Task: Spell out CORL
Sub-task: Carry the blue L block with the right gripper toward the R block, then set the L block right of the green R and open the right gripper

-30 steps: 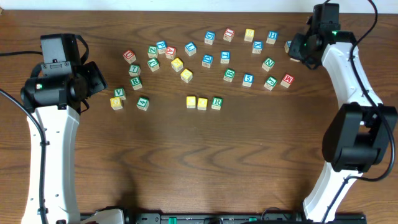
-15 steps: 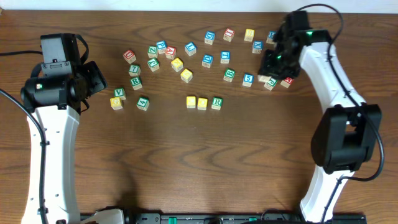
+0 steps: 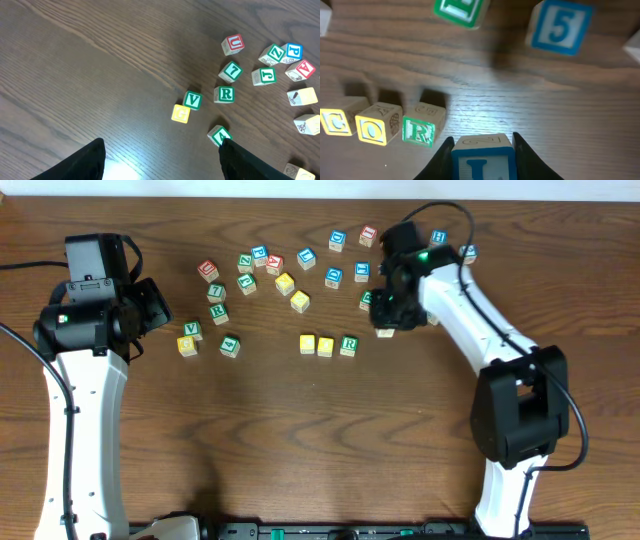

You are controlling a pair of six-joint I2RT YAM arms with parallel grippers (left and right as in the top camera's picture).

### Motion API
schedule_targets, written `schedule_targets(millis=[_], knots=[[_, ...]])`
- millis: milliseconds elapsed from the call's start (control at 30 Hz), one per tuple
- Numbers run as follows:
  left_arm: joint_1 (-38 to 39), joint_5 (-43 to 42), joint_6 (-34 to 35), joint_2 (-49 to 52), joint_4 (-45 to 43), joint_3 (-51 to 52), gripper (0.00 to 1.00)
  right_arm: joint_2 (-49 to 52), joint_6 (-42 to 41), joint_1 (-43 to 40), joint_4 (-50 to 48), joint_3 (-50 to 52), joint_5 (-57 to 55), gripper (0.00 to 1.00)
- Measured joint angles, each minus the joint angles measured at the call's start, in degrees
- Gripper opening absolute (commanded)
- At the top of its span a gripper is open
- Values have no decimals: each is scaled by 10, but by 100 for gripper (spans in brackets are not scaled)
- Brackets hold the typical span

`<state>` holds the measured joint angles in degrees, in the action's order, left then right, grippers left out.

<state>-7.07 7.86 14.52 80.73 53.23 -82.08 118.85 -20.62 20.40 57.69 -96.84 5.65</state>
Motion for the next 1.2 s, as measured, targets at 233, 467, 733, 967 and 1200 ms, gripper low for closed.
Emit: schedule_targets(millis=[233, 467, 733, 967, 1200], knots=[[0, 0, 0, 0, -2, 0, 72, 0, -29, 30, -80, 57, -43, 20], [0, 0, 0, 0, -2, 0, 72, 0, -35, 41, -164, 121, -58, 20], [0, 0, 0, 0, -2, 0, 72, 0, -38, 41, -184, 134, -64, 20], [0, 0, 0, 0, -2, 0, 72, 0, -40, 41, -168, 134, -65, 21], [0, 0, 0, 0, -2, 0, 73, 0, -44, 42, -168, 141, -65, 22]])
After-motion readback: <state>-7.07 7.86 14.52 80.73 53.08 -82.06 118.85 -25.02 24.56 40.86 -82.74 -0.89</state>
